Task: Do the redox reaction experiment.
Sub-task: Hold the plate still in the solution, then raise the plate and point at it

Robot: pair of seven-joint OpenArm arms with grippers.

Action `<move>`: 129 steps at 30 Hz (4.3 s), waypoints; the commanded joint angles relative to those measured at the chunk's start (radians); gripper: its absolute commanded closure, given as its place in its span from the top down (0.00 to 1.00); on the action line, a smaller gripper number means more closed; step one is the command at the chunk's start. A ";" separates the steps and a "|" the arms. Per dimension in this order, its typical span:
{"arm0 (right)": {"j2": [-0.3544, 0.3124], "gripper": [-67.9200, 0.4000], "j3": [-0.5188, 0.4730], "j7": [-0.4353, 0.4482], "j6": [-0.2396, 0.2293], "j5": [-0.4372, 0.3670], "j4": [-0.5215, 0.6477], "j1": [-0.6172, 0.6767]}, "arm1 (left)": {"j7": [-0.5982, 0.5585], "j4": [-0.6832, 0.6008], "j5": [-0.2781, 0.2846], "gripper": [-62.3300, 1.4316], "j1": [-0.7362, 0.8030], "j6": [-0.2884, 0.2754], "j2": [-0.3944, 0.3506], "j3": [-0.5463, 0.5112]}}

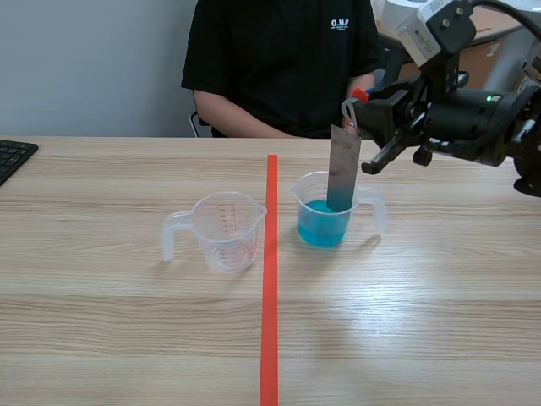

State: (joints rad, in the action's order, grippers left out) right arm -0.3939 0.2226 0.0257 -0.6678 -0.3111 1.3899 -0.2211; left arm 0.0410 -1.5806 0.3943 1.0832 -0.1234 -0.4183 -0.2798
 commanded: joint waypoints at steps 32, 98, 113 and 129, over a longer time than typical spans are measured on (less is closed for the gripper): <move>-0.016 0.03 -0.146 -0.249 0.005 -0.285 0.308 -0.028 | -0.014 -0.007 0.006 0.08 0.002 0.001 0.002 0.005; -0.016 0.03 -0.145 -0.294 0.005 -0.284 0.308 -0.027 | 0.084 0.300 -0.052 0.08 -1.514 -0.174 -0.066 1.048; -0.016 0.03 -0.145 -0.294 0.005 -0.284 0.308 -0.027 | 0.084 0.522 -0.136 0.08 -1.630 -0.174 0.174 1.058; -0.016 0.03 -0.145 -0.293 0.005 -0.284 0.308 -0.028 | 0.048 0.649 -0.205 0.08 -1.646 -0.019 0.307 1.066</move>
State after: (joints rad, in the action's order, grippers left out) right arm -0.3939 0.0826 -0.2897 -0.6670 -0.5808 1.6840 -0.2211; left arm 0.1024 -0.9268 0.1829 -0.5350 -0.1421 -0.1165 0.7864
